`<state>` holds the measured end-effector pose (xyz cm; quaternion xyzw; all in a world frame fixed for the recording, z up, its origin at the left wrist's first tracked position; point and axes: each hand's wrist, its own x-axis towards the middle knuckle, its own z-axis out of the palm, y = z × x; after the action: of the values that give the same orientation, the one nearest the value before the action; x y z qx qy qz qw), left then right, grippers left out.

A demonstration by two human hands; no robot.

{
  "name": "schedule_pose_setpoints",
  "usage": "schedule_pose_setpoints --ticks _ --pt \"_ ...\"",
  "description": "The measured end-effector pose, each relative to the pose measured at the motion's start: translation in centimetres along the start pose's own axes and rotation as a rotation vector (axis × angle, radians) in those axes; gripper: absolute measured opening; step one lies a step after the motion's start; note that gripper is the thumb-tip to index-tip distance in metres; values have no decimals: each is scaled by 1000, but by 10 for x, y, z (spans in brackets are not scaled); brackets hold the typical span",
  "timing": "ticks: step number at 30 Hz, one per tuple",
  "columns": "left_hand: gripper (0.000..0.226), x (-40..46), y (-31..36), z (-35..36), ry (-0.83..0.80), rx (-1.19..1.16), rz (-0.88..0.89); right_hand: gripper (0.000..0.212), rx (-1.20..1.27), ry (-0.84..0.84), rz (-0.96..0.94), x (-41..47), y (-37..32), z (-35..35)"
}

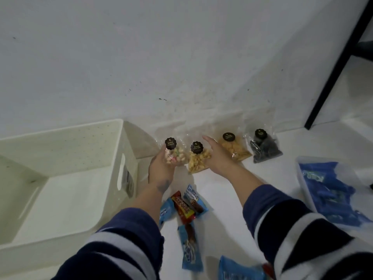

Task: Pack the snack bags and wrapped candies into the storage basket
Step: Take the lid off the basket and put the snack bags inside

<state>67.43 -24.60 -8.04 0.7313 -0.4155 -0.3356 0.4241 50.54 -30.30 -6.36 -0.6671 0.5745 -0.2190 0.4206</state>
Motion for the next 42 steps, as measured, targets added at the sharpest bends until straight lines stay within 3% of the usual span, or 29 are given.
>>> schedule_pose_setpoints --ticks 7,11,16,22,27,33,42 --pt "96 39 -19 10 -44 12 38 90 -31 17 2 17 8 12" --pt "89 37 -23 12 43 -10 63 88 -31 74 3 18 11 16" --pt "87 19 -11 0 109 167 118 76 44 82 30 8 6 11" --pt "78 -8 50 -34 214 472 189 74 259 86 -10 -9 -33 -7" --pt "79 -23 93 -80 244 525 269 75 377 112 -45 -36 -84 -22" --pt "74 -60 109 -157 254 426 308 75 265 128 -95 -80 -158 -13" --pt "74 -93 46 -308 224 318 266 71 265 135 -18 -145 -240 78"
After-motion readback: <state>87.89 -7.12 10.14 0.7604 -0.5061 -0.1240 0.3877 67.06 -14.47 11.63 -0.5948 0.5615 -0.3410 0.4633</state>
